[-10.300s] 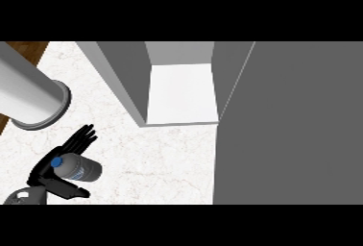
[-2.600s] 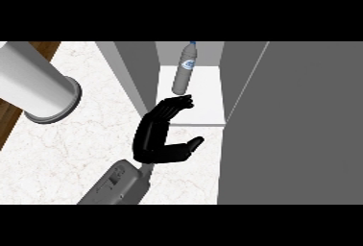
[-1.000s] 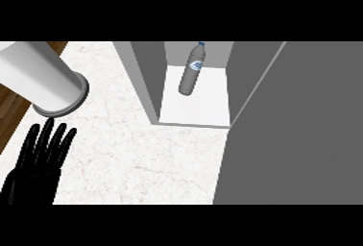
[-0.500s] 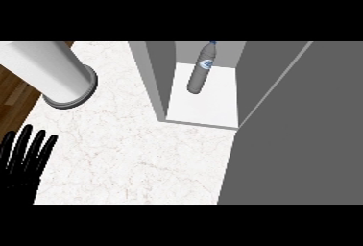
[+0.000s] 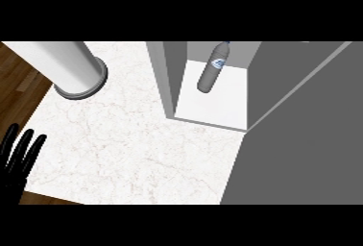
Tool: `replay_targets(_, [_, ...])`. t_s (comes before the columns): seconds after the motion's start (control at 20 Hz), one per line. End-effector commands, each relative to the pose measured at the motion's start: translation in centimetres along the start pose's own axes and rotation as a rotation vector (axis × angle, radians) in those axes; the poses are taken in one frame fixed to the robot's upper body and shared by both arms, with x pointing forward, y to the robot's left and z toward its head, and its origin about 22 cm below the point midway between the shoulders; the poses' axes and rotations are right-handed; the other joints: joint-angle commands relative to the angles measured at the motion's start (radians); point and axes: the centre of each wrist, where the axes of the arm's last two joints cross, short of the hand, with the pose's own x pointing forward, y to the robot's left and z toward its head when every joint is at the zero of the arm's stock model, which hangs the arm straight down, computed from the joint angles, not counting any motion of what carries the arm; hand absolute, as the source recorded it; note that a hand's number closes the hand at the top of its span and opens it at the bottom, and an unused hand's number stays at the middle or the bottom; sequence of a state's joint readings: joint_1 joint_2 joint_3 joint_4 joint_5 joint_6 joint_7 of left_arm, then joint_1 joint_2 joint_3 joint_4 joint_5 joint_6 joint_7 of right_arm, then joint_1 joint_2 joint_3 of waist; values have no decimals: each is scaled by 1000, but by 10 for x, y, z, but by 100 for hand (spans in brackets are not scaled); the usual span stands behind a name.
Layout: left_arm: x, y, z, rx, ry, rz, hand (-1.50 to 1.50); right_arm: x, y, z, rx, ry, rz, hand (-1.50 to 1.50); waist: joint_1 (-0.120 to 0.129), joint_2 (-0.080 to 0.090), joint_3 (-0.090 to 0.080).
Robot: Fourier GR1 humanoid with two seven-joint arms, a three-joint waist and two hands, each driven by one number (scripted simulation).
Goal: Pick up the bottled water, place it into the cabinet and close the cabinet
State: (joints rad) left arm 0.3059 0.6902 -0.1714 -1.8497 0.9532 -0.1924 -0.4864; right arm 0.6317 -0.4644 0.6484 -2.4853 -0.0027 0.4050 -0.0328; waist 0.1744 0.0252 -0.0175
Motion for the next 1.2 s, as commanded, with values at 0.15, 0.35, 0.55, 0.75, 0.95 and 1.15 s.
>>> replay_targets(0.15, [8,4,-2,-44,13,2,-150,11,9,-20,196,-23,22,150,49,10,-6])
replay_targets(0.35, [9,6,-5,-49,13,-3,-150,17,-2,-21,287,0,148,-150,69,9,-11])
replay_targets(0.55, [14,10,-7,-57,29,-15,-150,17,-5,-28,296,-27,156,150,63,7,-8])
replay_targets(0.75, [13,14,-3,-47,38,-15,-150,20,-9,-30,300,-11,186,150,66,6,-13])
replay_targets(0.95, [18,15,-9,-56,19,-17,-150,19,-13,-33,319,0,221,150,70,8,-12])
replay_targets(1.15, [19,18,-9,-49,12,-17,-150,19,-15,-36,298,-26,208,150,64,9,-12])
